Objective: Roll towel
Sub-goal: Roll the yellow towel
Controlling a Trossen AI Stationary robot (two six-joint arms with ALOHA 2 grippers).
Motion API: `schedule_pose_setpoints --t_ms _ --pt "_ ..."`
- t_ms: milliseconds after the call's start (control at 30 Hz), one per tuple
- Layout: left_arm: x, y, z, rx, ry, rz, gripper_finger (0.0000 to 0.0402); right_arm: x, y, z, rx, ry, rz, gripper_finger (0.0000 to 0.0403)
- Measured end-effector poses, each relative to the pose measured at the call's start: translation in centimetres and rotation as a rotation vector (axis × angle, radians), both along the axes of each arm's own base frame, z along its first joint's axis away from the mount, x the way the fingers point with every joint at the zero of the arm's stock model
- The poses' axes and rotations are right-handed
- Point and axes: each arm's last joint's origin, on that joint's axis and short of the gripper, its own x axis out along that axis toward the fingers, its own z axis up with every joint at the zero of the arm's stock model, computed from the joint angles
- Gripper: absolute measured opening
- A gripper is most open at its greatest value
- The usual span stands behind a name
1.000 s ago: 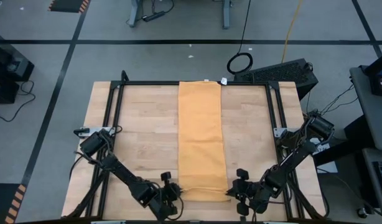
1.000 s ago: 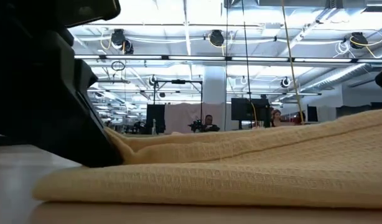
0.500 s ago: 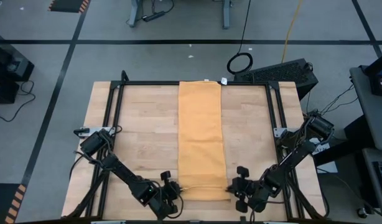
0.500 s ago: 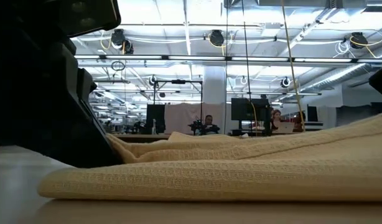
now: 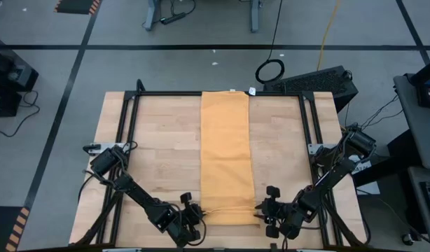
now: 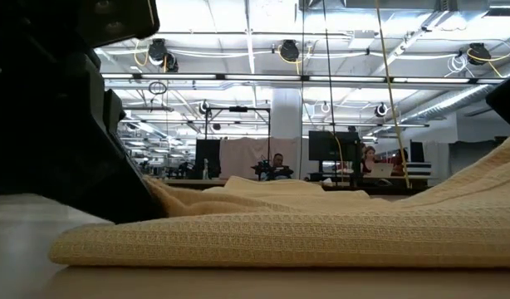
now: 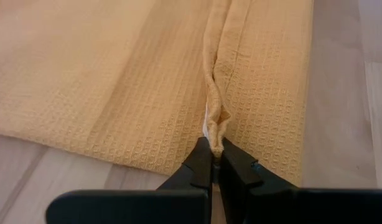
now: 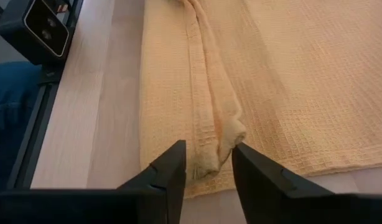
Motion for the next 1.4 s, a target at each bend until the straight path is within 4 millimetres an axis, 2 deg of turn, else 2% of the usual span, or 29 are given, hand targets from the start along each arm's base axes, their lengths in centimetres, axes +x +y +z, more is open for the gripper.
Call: schedule_pose_setpoints --t_ms 133,333,600,767,1100,1233,1400 --pt "-0.1 -0.6 0.4 -0.002 -0.025 -0.004 0.0015 0.0 0.0 0.0 -0.006 0.003 0.005 0.0106" --pt "-0.5 -1.3 0.6 -0.018 -0.032 -0.005 0.0015 0.1 -0.1 0.0 -0.026 -0.001 0.018 0.0013" --pt "-1.1 -1.8 0.5 -0.035 -0.036 -0.005 0.0015 1.0 -0.7 0.0 0.056 0.013 -0.038 0.0004" --pt "-1.2 -1.7 0.5 -0.013 -0.041 0.005 0.0015 1.4 -1.2 -0.3 0.117 0.085 -0.054 0.0004" --pt "-1.3 -1.2 0.0 -0.002 -0.03 0.013 0.0016 1.8 -1.2 -2.5 0.086 0.12 -0.093 0.0014" --pt "-1.3 -1.2 0.0 -0.003 -0.029 0.012 0.0021 1.8 -1.4 -2.5 0.054 0.094 -0.12 0.0038" --pt "-1.2 -1.2 0.0 -0.003 -0.029 0.014 0.0024 1.8 -1.3 -2.2 0.034 0.088 -0.106 0.0092"
